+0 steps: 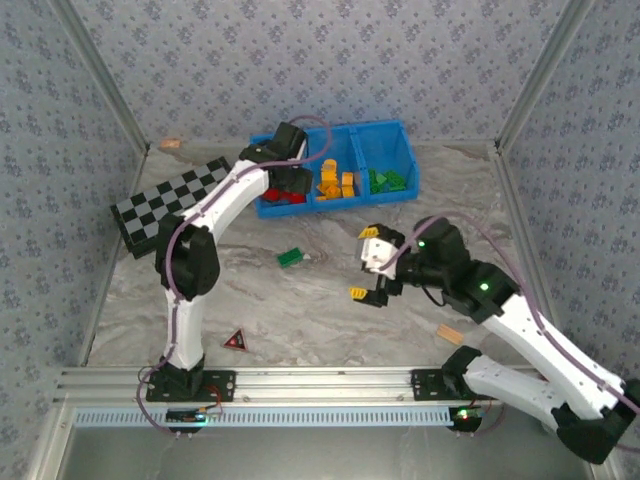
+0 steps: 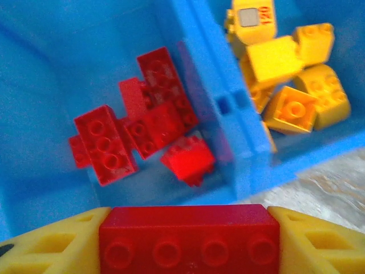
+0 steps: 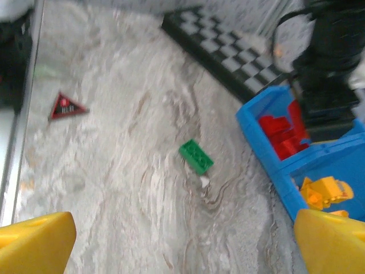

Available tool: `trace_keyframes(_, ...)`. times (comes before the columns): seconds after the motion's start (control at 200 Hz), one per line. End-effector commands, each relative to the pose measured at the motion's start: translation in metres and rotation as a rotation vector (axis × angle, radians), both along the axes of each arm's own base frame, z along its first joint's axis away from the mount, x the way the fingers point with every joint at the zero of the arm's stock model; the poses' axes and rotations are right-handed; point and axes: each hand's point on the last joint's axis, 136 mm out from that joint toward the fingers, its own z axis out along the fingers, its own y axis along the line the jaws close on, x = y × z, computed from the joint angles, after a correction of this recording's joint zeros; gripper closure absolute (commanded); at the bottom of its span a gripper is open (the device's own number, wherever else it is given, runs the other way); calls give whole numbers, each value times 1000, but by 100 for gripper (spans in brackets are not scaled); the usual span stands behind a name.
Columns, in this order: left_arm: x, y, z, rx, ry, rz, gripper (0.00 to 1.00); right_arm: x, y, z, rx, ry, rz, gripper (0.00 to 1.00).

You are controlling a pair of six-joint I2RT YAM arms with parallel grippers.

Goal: Sort the legos into containers by color
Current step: Place the lego in the container.

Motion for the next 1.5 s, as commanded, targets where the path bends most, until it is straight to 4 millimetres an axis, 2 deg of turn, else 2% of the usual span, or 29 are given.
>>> trace_keyframes(0.0, 19, 3, 11, -12, -31, -7, 38, 7, 4, -9, -138, -103, 22, 1)
trace_keyframes(0.295, 57, 12, -11, -12, -10, 40, 36, 17, 53, -45, -280, -145, 176, 3)
trace_keyframes(0.6, 85, 19, -42, -20, 4, 96, 36, 38, 82, -72, -352, -175, 242, 5)
trace_keyframes(0.785, 95, 17, -59, -26, 21, 90, 35, 50, 97, -87, -368, -179, 255, 5)
trace_keyframes(1.029, 97, 23, -82, -31, 63, 108, 33, 60, 114, -102, -371, -168, 276, 6)
trace_keyframes(1.214, 97, 28, -79, -34, 65, 119, 28, 66, 126, -117, -380, -160, 302, 7)
trace_keyframes(1.384, 97, 28, -58, -50, 26, 117, 22, 68, 131, -139, -401, -130, 322, 7)
trace_keyframes(1.399, 97, 28, -56, -52, 23, 116, 22, 73, 136, -128, -384, -149, 317, 7)
trace_keyframes(1.494, 97, 28, -43, -60, 1, 115, 21, 75, 140, -134, -384, -137, 321, 7)
